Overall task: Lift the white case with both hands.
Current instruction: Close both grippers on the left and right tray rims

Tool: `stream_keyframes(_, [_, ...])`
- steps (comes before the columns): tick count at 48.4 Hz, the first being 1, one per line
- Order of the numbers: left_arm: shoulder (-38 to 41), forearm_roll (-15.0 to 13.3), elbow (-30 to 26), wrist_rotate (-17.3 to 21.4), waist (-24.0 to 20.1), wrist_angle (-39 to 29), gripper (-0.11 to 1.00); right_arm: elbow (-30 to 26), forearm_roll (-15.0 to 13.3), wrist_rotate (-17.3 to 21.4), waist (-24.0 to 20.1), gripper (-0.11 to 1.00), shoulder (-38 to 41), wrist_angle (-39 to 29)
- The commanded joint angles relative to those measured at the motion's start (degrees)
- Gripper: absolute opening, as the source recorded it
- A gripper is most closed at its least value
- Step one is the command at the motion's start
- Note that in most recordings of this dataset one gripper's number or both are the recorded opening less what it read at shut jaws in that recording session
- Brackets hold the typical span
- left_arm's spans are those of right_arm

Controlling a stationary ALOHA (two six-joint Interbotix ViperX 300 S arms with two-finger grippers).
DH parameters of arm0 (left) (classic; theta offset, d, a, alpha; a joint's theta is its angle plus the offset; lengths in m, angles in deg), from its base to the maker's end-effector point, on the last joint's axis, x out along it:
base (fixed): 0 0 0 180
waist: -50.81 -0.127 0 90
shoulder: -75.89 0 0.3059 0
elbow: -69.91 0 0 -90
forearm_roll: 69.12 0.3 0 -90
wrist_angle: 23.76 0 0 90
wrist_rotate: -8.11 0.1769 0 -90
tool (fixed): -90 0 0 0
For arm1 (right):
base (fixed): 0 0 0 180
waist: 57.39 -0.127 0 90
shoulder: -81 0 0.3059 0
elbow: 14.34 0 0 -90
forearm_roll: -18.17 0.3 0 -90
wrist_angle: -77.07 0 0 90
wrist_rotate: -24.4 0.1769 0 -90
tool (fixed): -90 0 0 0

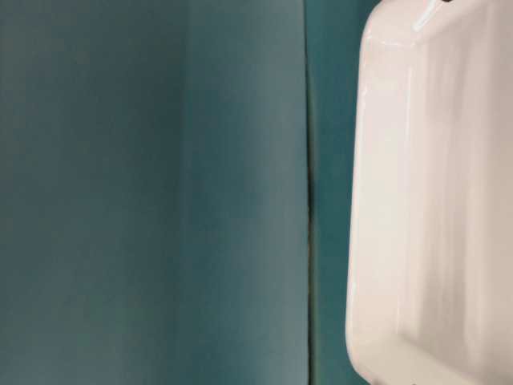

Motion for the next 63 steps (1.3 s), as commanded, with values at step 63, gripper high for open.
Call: stream_keyframes(63, [-23.0, 0.1, -11.1, -4.7, 0.2, -34.6, 0.09, -9.0, -0.1, -0.1, 5.4, 0.11, -21.0, -25.8])
